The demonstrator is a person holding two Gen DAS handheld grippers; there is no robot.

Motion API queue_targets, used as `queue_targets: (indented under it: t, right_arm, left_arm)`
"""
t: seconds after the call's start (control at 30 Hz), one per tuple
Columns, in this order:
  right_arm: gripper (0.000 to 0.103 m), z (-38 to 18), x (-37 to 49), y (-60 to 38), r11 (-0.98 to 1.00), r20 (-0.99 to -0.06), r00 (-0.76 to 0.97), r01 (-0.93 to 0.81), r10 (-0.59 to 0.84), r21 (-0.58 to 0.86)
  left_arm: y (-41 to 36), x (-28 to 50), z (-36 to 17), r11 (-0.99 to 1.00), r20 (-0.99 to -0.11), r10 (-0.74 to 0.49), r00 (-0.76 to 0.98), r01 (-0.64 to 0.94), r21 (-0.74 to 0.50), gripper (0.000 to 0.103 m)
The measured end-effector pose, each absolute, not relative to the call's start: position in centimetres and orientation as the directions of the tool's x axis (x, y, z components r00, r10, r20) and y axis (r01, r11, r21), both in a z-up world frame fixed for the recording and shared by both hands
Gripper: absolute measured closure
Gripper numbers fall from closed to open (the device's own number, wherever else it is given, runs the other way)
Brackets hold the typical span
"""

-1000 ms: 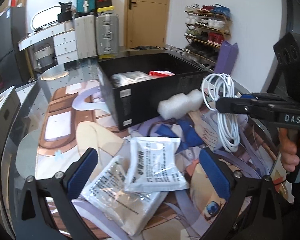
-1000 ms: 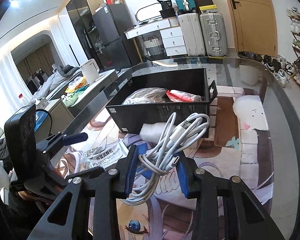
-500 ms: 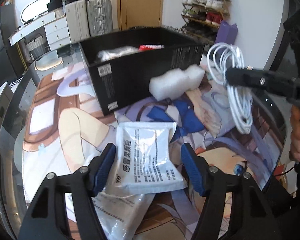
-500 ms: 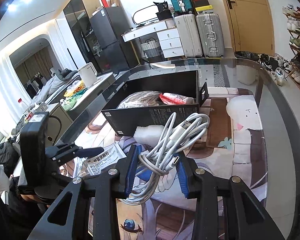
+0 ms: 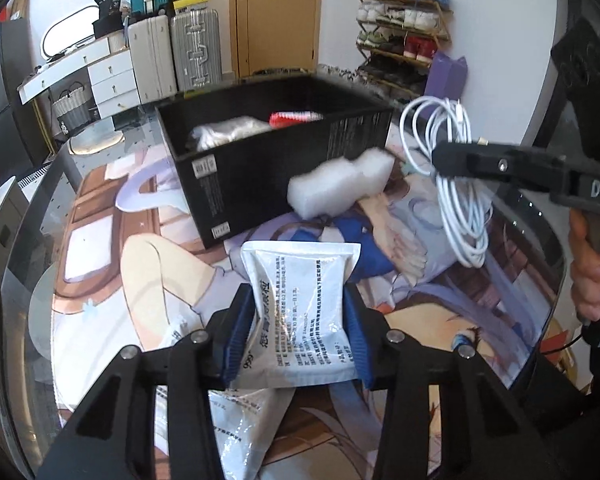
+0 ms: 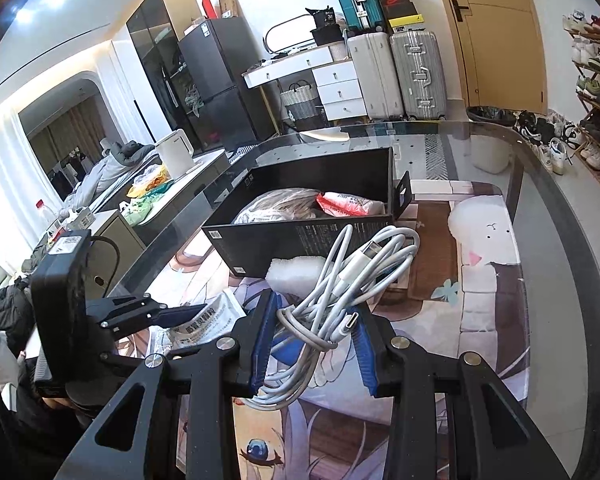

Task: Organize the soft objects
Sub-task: 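Lift the white cable with the right gripper while the left grasps a white sachet, then lower the cable and sachet into the black box and open both grippers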

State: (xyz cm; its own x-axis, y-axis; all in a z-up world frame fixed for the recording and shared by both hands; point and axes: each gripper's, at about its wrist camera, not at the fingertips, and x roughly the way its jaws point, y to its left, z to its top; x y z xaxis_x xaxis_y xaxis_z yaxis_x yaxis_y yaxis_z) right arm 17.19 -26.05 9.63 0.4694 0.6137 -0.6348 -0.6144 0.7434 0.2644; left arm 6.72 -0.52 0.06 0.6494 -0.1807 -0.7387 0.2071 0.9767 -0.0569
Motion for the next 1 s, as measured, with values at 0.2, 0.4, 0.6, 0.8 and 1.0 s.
queue_targets:
  t: [0.2,0.4,0.6,0.8,1.0]
  right_arm:
    - [0.067,10.5,16.7,-26.3,0.741,-0.610,0.491,-0.620,0.622,0.257]
    - [0.067,11.2,16.3,-26.6,0.741,-0.597,0.502,-0.620,0.626,0.257]
    - [0.067,12.8,16.6,-26.7,0.752,-0.571,0.540,-0.617,0.619,0.232]
    - [0.067,14.9,17.6,-26.3,0.771,-0.543,0.589,-0.608,0.598,0.190]
    - [0.067,16.1,18.9,-25.4,0.773,-0.520,0.614,-0.614,0.594,0.157]
  left_arm:
    - [0.6,6.6,2.4,0.980,-0.681,-0.191,0.707,0.174,-0.094,0.060]
    - [1.2,7.0,5.2,0.977,-0.610,-0.215,0.763,0.177,-0.123,0.060]
    - [1.5,8.6,6.6,0.974,-0.582,-0.227,0.781,0.182,-0.136,0.060]
    - [1.9,10.2,7.7,0.973,-0.558,-0.232,0.797,0.185,-0.140,0.060]
    - [2.5,11.6,7.8,0.977,-0.550,-0.212,0.808,0.156,-0.147,0.060]
